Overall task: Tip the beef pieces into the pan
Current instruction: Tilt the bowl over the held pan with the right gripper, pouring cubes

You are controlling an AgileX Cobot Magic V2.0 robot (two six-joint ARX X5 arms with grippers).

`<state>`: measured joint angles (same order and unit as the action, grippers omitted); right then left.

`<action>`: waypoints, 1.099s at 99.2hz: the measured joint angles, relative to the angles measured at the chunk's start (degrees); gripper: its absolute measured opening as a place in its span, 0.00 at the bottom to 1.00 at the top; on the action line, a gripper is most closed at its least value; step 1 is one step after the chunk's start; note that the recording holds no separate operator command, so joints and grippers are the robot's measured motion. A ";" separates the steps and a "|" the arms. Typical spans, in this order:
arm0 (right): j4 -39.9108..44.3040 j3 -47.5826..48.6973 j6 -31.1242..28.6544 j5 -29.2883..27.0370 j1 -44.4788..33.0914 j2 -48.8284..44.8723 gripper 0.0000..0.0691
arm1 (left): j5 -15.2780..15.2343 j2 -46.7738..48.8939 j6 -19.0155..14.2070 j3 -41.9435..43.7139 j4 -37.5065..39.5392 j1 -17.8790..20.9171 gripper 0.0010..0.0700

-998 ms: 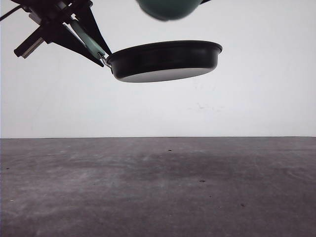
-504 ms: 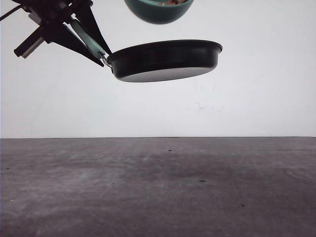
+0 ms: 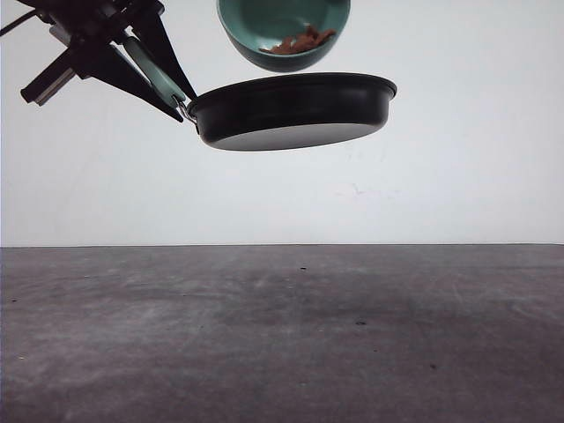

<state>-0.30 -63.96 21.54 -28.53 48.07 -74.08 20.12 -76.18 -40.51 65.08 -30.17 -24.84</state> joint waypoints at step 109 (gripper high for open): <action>-12.90 0.00 41.72 1.60 2.60 -2.45 0.02 | 1.86 0.00 0.37 0.00 0.00 1.57 0.07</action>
<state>-13.19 -63.96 63.26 -26.94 50.68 -76.53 21.98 -76.18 -40.14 65.08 -30.17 -23.27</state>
